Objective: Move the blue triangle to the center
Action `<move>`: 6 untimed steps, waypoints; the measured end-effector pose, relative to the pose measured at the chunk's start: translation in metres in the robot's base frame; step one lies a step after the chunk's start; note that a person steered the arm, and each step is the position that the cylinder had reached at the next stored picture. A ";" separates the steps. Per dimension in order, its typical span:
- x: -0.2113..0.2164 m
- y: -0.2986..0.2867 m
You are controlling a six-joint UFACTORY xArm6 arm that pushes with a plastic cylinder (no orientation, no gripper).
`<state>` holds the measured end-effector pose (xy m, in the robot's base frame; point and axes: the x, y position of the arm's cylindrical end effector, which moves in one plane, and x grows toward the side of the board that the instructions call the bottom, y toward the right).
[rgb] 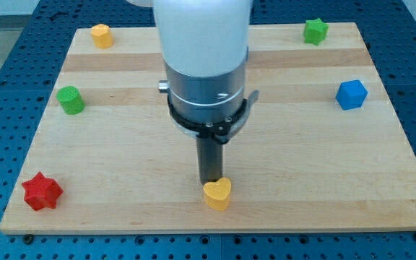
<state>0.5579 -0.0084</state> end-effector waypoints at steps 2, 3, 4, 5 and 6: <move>0.002 0.001; -0.038 0.000; -0.093 0.012; -0.141 0.067; -0.195 0.122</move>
<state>0.3630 0.1131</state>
